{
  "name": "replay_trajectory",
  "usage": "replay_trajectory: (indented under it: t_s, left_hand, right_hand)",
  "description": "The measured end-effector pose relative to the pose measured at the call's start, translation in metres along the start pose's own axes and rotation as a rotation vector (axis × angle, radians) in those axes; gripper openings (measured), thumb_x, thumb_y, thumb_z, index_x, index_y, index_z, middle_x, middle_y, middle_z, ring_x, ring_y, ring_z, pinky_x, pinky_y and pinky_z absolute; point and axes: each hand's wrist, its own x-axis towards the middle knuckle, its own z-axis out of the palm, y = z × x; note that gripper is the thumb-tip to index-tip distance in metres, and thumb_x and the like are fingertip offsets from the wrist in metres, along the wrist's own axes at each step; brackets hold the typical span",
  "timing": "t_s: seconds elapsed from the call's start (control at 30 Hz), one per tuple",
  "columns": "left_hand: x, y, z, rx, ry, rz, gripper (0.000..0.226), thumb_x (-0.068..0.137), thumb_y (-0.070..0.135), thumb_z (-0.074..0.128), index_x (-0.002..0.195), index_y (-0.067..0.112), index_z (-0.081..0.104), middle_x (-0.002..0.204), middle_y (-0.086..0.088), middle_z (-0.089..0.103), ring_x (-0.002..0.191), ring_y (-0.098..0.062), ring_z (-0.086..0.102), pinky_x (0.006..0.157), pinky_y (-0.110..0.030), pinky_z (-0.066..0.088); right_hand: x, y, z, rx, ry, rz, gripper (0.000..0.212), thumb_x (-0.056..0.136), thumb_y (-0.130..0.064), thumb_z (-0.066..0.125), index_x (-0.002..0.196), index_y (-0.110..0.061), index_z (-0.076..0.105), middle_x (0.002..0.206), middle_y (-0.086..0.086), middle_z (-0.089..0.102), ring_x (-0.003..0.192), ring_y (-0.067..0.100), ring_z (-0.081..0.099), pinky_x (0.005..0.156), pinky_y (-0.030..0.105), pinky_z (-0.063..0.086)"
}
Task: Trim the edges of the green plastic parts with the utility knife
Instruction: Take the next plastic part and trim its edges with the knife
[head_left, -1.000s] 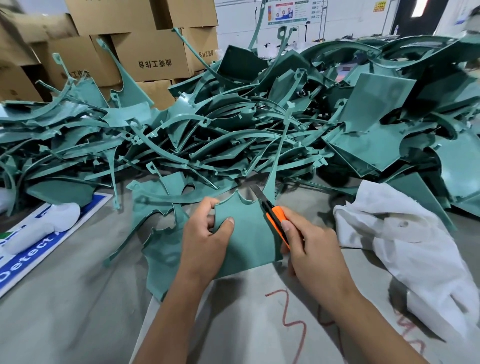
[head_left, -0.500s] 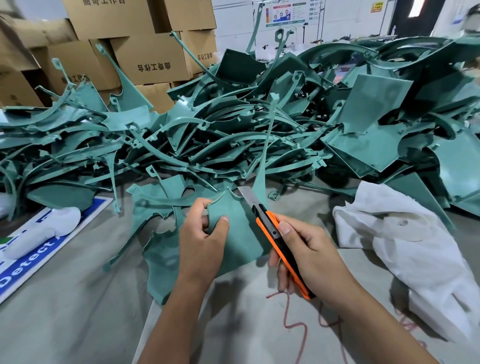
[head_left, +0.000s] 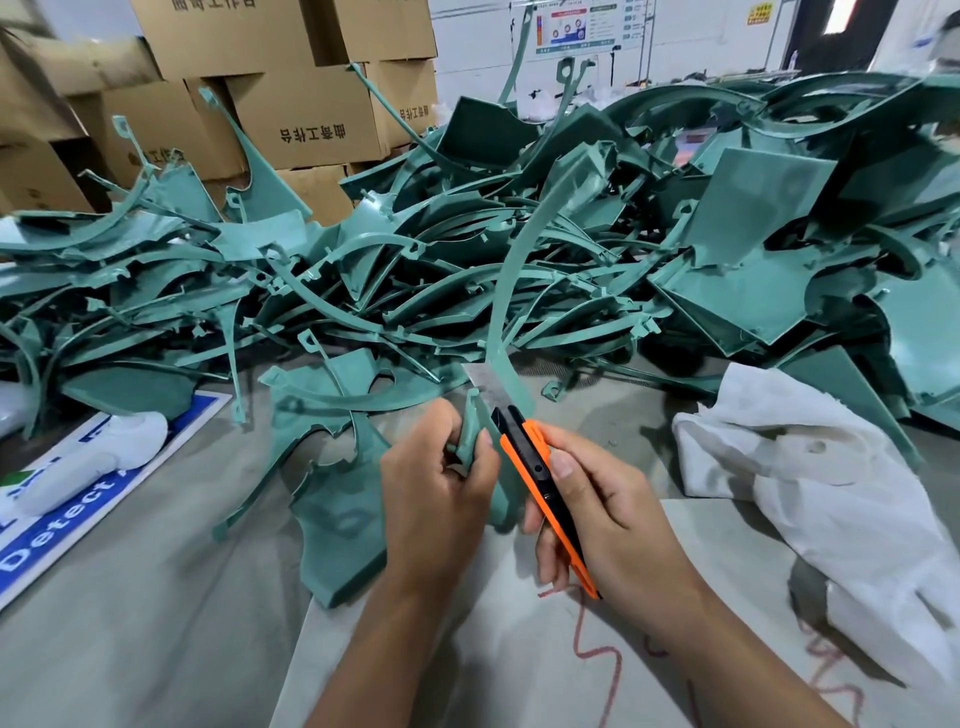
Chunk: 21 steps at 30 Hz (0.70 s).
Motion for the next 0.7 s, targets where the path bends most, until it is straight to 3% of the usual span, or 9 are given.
replay_trajectory:
  t_s: [0.3, 0.47, 0.57, 0.7]
  left_hand:
    - [-0.0002, -0.0026, -0.0007, -0.007, 0.015, -0.022, 0.039, 0.078, 0.024, 0.065, 0.066, 0.021, 0.029, 0.060, -0.002, 0.039, 0.051, -0.007, 0.030, 0.048, -0.019, 0.024]
    - [0.0007, -0.0034, -0.0013, -0.025, 0.040, -0.042, 0.042, 0.076, 0.022, 0.068, 0.067, 0.019, 0.027, 0.058, -0.002, 0.034, 0.053, -0.009, 0.027, 0.048, -0.028, 0.025]
    - [0.0006, -0.0031, -0.0008, -0.026, 0.035, -0.067, 0.042, 0.075, 0.021, 0.068, 0.066, 0.017, 0.027, 0.059, -0.004, 0.035, 0.053, -0.015, 0.030, 0.046, -0.033, 0.026]
    - [0.0003, -0.0016, -0.0006, 0.022, 0.010, -0.044, 0.040, 0.073, 0.019, 0.067, 0.064, 0.021, 0.028, 0.057, 0.002, 0.036, 0.052, -0.008, 0.029, 0.047, -0.024, 0.026]
  right_hand:
    - [-0.0001, 0.0006, 0.0001, -0.073, 0.015, -0.012, 0.034, 0.111, -0.041, 0.042, 0.138, -0.046, 0.062, 0.073, 0.013, 0.065, 0.046, 0.034, 0.063, 0.044, 0.032, 0.050]
    - [0.0017, -0.0011, -0.0023, -0.141, 0.134, -0.005, 0.033, 0.113, -0.031, 0.042, 0.130, -0.047, 0.066, 0.072, 0.010, 0.063, 0.044, 0.041, 0.058, 0.035, 0.046, 0.047]
    - [0.0011, -0.0054, -0.0027, -0.186, 0.154, -0.053, 0.033, 0.112, -0.030, 0.041, 0.128, -0.046, 0.066, 0.072, 0.009, 0.062, 0.043, 0.037, 0.058, 0.037, 0.051, 0.049]
    - [-0.0021, -0.0053, 0.0018, -0.236, 0.082, -0.099, 0.033, 0.109, -0.033, 0.045, 0.135, -0.042, 0.065, 0.070, 0.007, 0.064, 0.043, 0.027, 0.061, 0.043, 0.038, 0.054]
